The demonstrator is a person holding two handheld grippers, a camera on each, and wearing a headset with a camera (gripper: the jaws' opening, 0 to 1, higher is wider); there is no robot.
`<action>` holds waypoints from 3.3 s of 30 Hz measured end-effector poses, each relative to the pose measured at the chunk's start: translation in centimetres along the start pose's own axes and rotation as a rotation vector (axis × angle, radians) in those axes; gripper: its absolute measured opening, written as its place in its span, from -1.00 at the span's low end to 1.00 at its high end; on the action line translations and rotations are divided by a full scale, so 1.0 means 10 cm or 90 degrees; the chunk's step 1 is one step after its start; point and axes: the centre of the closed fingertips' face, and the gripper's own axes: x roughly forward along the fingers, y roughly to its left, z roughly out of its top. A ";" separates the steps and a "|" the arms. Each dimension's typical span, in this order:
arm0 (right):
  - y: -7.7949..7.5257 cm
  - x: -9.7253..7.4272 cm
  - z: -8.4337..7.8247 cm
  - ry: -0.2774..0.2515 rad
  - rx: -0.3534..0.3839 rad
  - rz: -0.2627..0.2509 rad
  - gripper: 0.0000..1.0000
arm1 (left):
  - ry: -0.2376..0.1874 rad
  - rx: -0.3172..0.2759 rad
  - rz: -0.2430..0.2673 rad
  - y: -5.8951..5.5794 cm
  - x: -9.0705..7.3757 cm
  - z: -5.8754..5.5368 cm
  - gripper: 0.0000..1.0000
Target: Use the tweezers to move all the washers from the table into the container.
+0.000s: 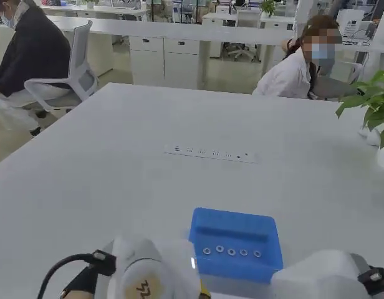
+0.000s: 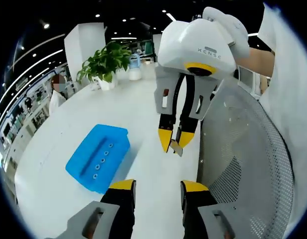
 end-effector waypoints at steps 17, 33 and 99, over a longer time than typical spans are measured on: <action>0.04 0.11 -0.08 0.044 0.048 -0.001 -0.93 | -0.035 0.004 -0.035 -0.24 0.05 0.16 -0.83; 0.07 0.26 0.01 -0.031 0.104 -0.013 -0.90 | -0.011 0.016 -0.027 -0.20 0.12 0.03 -1.00; -0.27 -0.36 -0.66 -0.416 0.728 -0.236 -0.18 | 0.246 -0.026 -0.154 -0.09 0.47 -0.86 -1.00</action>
